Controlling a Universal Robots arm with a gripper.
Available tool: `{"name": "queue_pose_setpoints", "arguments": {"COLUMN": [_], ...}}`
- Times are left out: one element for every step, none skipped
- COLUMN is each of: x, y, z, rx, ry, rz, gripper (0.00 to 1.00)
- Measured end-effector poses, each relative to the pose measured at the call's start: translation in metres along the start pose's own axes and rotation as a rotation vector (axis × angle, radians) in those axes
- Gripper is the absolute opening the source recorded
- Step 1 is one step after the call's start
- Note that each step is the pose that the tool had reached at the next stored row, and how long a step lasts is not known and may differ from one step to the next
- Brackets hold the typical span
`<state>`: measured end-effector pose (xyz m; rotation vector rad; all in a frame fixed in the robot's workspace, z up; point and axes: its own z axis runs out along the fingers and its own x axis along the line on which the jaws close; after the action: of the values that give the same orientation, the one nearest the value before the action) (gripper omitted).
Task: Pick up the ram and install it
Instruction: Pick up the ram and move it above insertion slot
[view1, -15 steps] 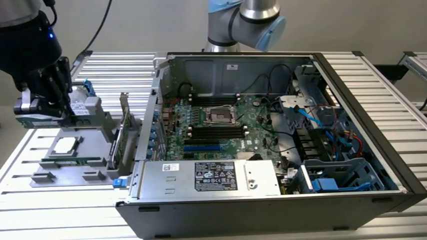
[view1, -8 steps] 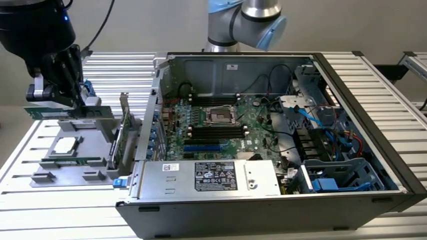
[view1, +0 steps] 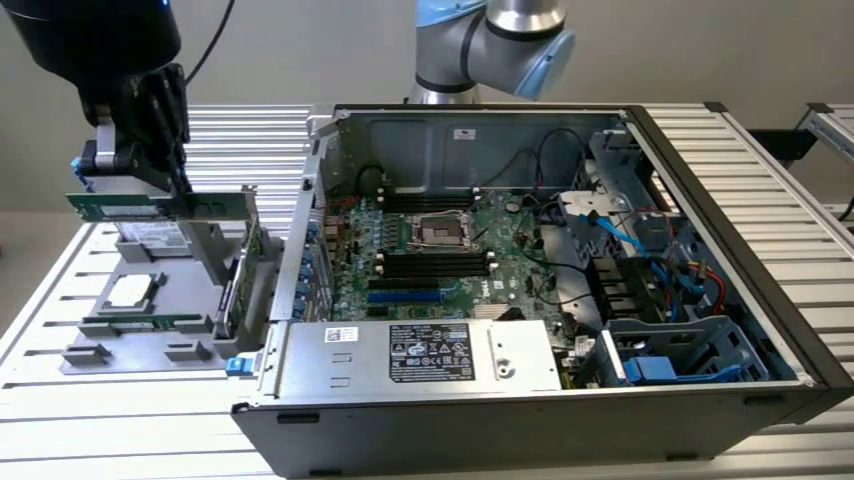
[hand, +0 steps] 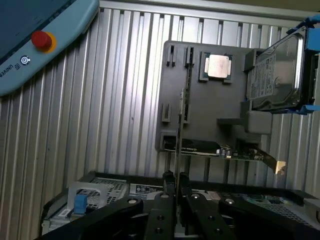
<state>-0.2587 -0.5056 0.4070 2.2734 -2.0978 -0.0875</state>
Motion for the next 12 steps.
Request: {"name": "queue_pose_setpoints", "arguments": {"x": [0.000, 0.000, 0.001, 0.001, 0.001, 0.001, 0.002, 0.002, 0.002, 0.002, 0.003, 0.003], "y": [-0.0032, -0.0063, -0.0095, -0.0128, -0.0158, -0.0186, -0.0213, -0.0245, -0.0277, -0.0309, -0.0338, -0.0368], "z": [-0.0027, -0.0055, -0.0083, -0.0110, -0.0135, -0.0155, -0.0175, -0.0200, -0.0225, -0.0249, -0.0271, -0.0295], "rx": [-0.0008, -0.0016, -0.0024, -0.0032, -0.0044, -0.0056, -0.0069, -0.0082, -0.0094, -0.0103, -0.0113, -0.0124], "ry": [-0.0003, -0.0005, -0.0007, -0.0009, -0.0012, -0.0016, -0.0020, -0.0022, -0.0023, -0.0027, -0.0030, -0.0033], "rz": [0.000, 0.000, 0.000, 0.000, 0.000, 0.000, 0.000, 0.000, 0.000, 0.000, 0.000, 0.000], "gripper": [0.14, 0.14, 0.14, 0.14, 0.14, 0.14, 0.14, 0.14, 0.14, 0.14, 0.14, 0.14]}}
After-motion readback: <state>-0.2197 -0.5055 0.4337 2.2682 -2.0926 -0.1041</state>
